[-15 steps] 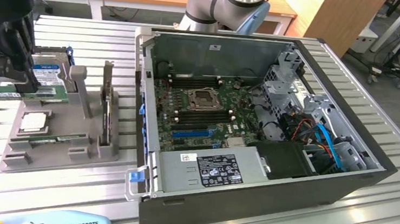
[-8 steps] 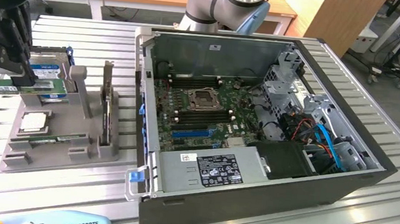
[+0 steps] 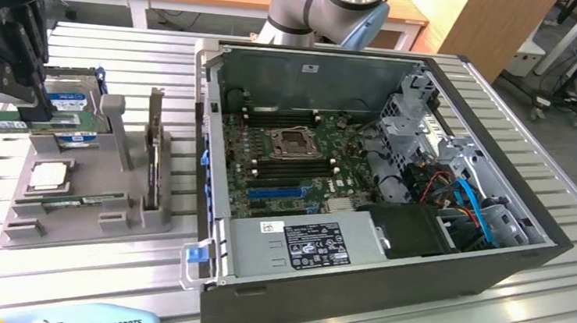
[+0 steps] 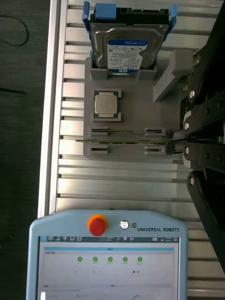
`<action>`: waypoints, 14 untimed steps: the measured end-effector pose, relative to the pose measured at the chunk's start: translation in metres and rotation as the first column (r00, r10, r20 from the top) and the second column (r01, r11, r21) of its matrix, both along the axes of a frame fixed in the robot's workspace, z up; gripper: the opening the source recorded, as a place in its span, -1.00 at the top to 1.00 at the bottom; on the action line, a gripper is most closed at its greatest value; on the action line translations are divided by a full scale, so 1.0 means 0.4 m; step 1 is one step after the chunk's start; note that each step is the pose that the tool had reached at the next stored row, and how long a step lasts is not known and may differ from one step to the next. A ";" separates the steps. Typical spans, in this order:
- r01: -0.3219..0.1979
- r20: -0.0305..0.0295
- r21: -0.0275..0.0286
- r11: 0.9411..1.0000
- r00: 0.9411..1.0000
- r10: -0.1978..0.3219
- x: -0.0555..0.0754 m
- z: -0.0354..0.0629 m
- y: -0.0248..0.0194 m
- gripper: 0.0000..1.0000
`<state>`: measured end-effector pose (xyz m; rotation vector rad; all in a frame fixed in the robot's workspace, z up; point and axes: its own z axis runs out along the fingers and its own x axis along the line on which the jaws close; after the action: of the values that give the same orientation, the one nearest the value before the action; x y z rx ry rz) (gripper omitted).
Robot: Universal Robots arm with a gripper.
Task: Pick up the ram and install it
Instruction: 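Pick up the ram and move it above insertion slot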
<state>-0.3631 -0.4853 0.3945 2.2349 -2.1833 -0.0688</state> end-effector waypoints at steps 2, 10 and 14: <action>0.000 0.000 0.000 1.000 1.000 0.000 0.016 0.000 0.000 0.76; 0.000 -0.001 0.000 1.000 1.000 0.000 0.091 0.000 0.000 0.76; 0.000 -0.002 0.000 1.000 1.000 0.000 0.136 0.000 0.000 0.76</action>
<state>-0.3088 -0.4854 0.3945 2.2340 -2.1823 -0.0708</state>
